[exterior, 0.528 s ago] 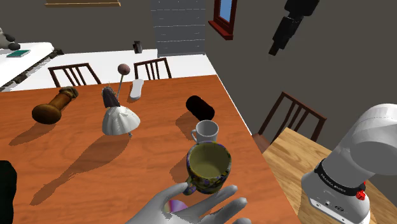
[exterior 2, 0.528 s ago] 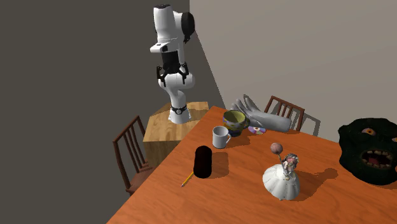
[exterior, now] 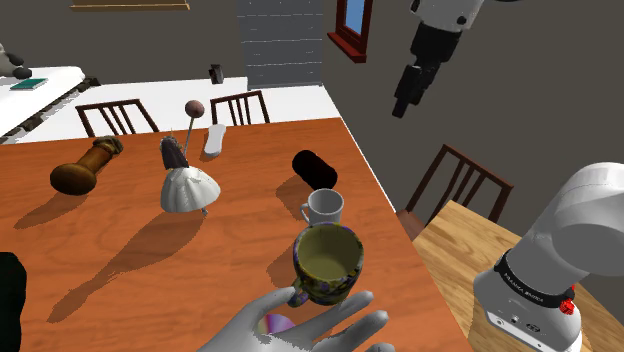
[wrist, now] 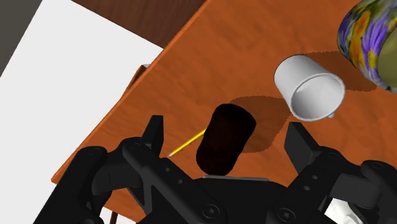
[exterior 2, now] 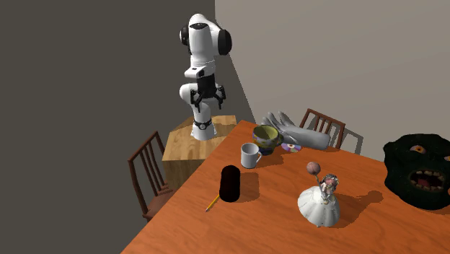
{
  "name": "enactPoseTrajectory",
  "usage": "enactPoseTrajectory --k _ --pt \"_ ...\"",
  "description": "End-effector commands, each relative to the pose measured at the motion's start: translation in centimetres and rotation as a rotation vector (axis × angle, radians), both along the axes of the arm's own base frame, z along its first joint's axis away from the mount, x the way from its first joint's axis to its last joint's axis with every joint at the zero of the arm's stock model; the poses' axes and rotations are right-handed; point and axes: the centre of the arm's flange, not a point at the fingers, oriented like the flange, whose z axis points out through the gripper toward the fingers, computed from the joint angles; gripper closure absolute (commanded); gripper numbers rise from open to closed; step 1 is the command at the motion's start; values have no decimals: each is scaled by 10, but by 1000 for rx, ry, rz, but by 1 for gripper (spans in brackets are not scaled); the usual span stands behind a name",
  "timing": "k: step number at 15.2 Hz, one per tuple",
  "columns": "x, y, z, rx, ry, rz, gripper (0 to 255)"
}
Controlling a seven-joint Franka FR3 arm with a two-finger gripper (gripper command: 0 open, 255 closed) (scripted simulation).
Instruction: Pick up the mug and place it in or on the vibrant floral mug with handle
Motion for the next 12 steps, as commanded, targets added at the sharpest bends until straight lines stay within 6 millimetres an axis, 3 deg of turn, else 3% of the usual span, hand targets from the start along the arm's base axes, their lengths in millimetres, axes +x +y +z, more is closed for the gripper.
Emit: enactPoseTrajectory --k 1,12 --pt "10 15 -19 -1 12 0 0" --pt "57 105 -127 -8 86 5 0"
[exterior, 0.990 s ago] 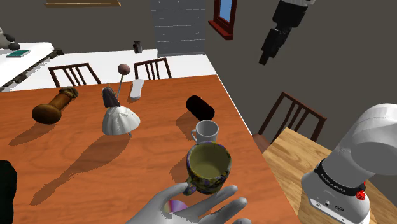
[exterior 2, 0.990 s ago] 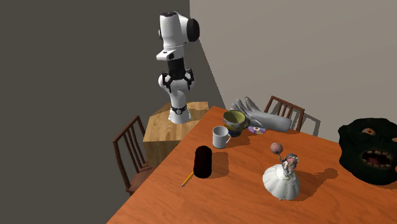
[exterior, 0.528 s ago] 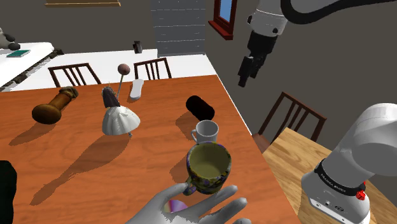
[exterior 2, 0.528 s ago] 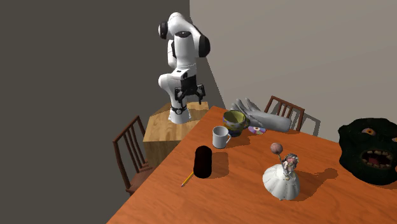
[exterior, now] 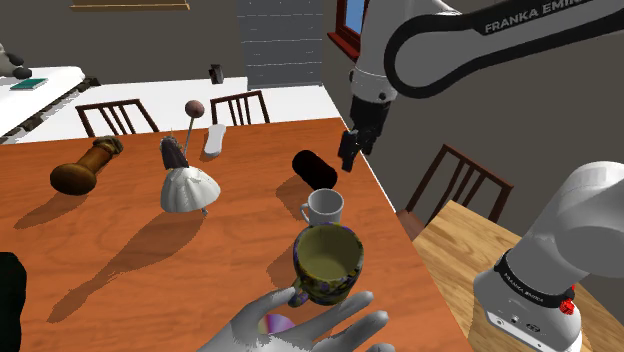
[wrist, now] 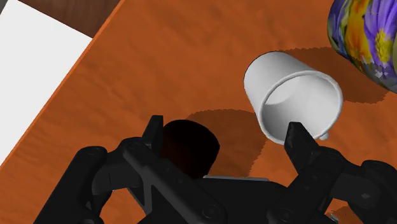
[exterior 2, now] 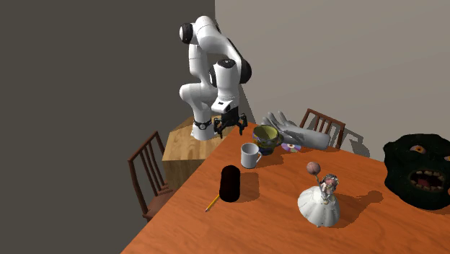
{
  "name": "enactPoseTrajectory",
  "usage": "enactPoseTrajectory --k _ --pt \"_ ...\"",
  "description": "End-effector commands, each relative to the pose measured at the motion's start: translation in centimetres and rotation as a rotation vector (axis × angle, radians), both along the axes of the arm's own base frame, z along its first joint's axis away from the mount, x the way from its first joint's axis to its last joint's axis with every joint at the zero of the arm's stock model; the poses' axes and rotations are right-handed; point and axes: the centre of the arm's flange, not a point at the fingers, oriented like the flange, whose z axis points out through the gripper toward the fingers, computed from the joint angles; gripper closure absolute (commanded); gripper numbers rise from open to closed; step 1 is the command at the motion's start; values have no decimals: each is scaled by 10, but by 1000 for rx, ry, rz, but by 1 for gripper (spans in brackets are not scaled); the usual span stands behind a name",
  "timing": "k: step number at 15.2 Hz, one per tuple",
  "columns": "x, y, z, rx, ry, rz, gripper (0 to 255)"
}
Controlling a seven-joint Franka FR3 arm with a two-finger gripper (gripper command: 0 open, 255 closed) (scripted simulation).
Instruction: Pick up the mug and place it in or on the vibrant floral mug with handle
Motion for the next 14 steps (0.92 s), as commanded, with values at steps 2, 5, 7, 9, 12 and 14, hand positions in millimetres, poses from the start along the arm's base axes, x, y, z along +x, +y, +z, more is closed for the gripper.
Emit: enactPoseTrajectory --k 2,5,7,9,12,14 --pt "10 25 -31 -1 20 1 0" --pt "21 49 -61 -3 40 2 0" --pt "23 55 -73 -3 44 2 0" --pt "23 56 -84 -3 44 2 0" --pt "23 57 -100 -3 44 2 0" --pt "23 57 -108 -3 44 2 0"
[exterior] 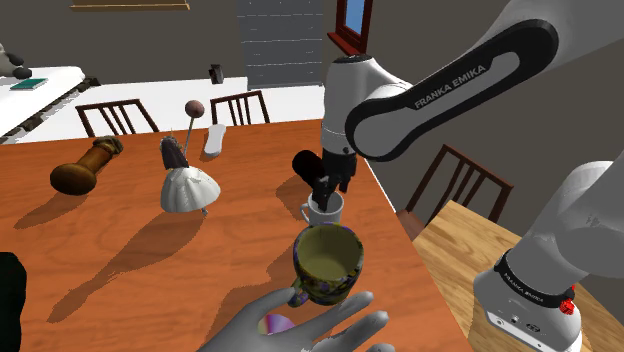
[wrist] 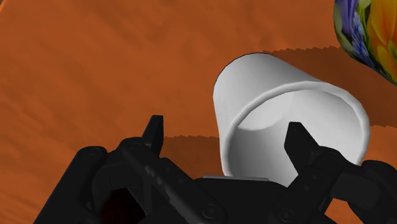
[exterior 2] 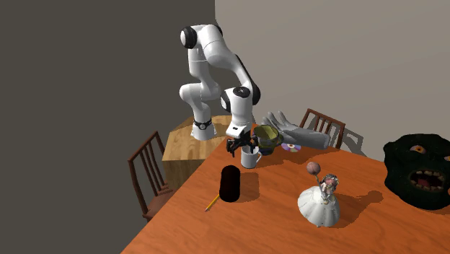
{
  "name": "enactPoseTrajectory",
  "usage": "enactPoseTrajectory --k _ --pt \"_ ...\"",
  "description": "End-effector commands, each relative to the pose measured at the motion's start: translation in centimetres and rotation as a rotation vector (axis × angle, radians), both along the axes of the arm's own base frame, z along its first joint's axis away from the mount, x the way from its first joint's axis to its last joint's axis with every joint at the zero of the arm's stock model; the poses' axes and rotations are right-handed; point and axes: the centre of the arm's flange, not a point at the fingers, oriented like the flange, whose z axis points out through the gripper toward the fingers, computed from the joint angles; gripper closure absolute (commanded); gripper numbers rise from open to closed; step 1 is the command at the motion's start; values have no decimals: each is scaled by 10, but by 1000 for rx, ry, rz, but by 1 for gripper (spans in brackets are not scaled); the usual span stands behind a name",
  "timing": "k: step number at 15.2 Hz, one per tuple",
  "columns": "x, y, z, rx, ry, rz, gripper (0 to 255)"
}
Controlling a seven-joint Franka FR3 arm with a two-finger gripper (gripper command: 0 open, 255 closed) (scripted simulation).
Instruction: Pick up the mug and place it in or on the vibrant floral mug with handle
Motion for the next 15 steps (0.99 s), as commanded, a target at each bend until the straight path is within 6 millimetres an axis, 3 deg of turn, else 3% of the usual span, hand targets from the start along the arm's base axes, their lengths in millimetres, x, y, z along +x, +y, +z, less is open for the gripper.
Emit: enactPoseTrajectory --k 1,7,8,15 --pt "0 0 -4 0 -1 0 0" --pt "0 0 -4 0 -1 0 0" --pt "0 0 -4 0 -1 0 255" --pt "0 0 -4 0 -1 0 255"
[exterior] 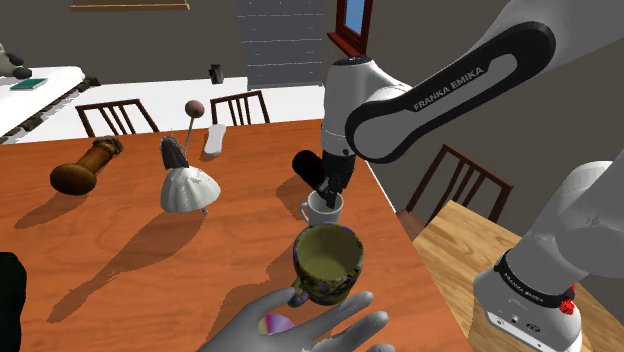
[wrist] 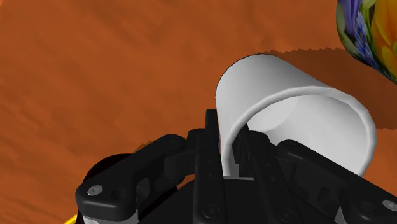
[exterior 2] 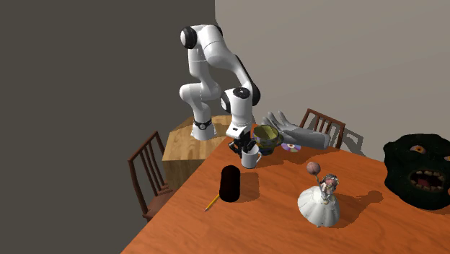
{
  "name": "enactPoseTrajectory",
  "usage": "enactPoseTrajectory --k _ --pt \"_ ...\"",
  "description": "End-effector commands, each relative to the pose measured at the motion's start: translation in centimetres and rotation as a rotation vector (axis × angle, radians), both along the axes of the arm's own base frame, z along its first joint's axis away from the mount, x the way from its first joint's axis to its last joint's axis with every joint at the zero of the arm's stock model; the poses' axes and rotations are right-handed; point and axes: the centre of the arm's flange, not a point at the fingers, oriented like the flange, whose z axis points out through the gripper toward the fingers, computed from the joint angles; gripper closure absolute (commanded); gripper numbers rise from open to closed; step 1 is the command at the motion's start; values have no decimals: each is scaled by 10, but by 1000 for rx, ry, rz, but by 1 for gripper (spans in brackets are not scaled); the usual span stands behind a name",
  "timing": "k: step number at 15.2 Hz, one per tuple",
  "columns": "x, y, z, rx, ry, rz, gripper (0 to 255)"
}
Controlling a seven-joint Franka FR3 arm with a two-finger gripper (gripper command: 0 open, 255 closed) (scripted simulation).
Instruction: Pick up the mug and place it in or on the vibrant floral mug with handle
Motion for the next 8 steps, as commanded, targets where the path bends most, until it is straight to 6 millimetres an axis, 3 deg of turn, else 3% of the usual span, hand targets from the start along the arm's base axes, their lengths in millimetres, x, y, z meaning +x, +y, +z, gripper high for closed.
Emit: enactPoseTrajectory --k 1,8 --pt "0 0 0 0 0 0 255" --pt "0 0 32 0 0 0 255"
